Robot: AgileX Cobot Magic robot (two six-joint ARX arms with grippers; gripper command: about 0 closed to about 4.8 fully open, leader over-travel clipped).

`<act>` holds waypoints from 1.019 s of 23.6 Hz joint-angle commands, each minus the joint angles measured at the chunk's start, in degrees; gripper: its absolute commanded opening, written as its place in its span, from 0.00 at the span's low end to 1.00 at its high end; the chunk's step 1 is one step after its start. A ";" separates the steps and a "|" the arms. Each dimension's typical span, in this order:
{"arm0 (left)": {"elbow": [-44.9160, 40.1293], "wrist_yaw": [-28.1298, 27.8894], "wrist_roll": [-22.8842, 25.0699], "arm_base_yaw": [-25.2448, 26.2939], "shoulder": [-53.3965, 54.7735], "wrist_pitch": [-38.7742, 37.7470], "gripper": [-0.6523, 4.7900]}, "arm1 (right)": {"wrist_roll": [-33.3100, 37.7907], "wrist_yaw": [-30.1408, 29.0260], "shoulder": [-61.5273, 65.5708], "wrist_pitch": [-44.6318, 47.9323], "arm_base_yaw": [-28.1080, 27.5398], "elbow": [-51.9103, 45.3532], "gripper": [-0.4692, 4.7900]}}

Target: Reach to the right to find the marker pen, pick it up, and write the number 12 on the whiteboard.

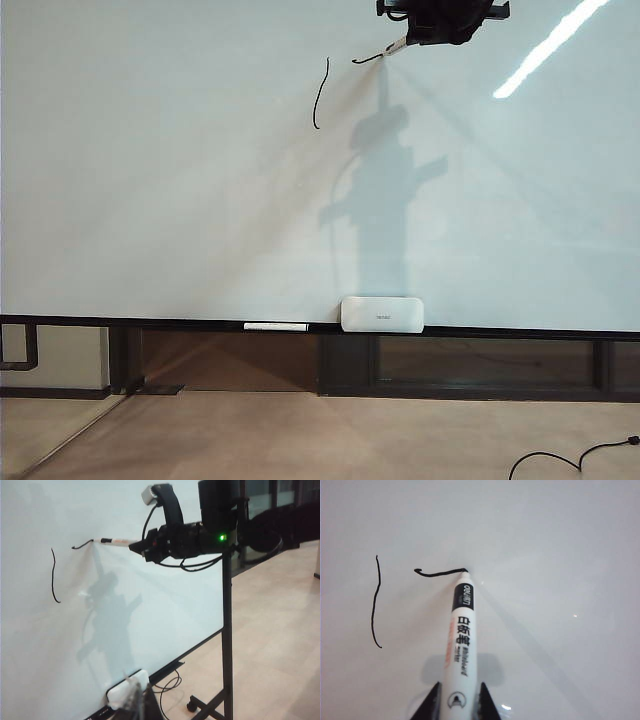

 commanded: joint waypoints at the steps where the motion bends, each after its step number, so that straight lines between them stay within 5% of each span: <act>1: 0.22 -0.13 0.26 -0.07 -0.11 0.72 0.11 | -0.02 2.40 -0.17 -1.90 -0.46 0.11 0.09; 24: 0.22 -1.88 1.16 -0.04 -0.09 1.62 0.11 | 0.37 1.11 -0.17 -0.02 -0.46 -4.90 0.09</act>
